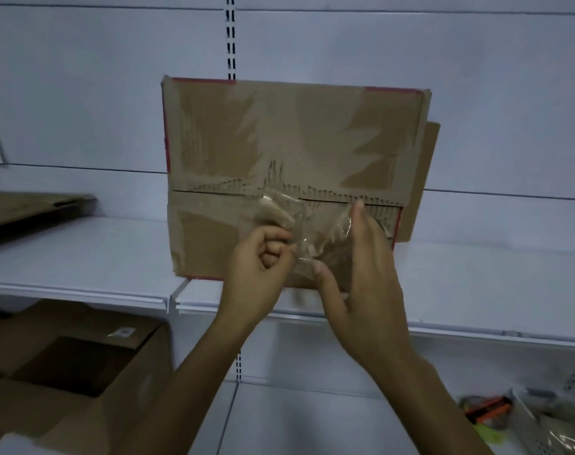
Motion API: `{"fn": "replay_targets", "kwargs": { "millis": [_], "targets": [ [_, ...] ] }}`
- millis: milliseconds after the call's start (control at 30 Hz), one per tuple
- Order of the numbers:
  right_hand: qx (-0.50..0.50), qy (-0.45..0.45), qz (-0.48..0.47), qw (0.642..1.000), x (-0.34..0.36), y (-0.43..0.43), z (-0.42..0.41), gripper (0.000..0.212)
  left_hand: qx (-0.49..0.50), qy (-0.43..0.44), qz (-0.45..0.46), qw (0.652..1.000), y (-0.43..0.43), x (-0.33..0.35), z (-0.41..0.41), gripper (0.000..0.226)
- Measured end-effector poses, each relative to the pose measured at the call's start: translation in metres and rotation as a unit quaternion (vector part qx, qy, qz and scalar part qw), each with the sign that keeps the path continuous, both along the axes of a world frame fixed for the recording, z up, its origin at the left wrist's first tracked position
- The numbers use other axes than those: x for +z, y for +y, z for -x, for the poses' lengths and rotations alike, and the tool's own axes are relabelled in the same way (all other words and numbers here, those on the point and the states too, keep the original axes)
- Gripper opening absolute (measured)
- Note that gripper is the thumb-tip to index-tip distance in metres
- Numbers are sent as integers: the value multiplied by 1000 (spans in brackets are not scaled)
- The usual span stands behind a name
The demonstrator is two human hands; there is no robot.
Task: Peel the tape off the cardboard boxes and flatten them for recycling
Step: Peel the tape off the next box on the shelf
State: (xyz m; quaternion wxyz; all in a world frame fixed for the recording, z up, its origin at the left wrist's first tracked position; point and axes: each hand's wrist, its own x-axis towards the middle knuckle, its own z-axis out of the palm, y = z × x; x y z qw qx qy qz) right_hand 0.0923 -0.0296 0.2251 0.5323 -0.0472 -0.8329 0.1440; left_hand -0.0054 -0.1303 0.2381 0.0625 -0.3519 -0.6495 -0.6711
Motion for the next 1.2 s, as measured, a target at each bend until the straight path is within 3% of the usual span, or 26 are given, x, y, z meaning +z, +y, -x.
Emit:
{"fn": "replay_targets", "kwargs": {
  "millis": [100,167,267,333,433,600,700,767,800,900,933,967,1067,1200],
  "targets": [
    [-40,-48,-77,995,14,13,12,75,-93,-41,1,995,-4,3,7,10],
    [-95,-52,-141,984,23,24,13,77,-104,-19,10,994,-7,5,11,10],
    [-108,-47,-195,974,35,30,19,72,-93,28,19,995,-6,0,10,8],
    [-95,-47,-220,970,38,26,27,65,-34,112,43,992,-3,-8,11,16],
    [-75,-47,-185,979,36,14,36,63,12,212,97,972,-6,-7,16,23],
    [-11,32,-63,997,35,0,52,49,-114,208,44,970,-7,-7,19,33],
    [-38,73,-91,992,30,3,56,35,-68,267,28,961,-17,-16,25,33],
    [-95,108,-171,975,24,8,57,22,75,343,37,936,-28,-4,32,23],
    [-125,129,-215,960,21,10,58,17,149,394,64,905,-30,7,36,32],
    [-161,176,-286,928,20,12,59,11,219,564,242,759,-25,39,56,92],
    [-162,185,-294,924,20,12,58,10,221,587,277,728,-23,48,61,102],
    [-161,189,-298,922,19,12,56,10,221,593,294,716,-21,52,66,104],
    [-137,172,-274,936,4,9,50,12,228,591,274,724,-10,49,69,85],
    [-78,121,-140,980,-19,-1,49,20,253,593,241,726,9,43,67,76]
  ]
}}
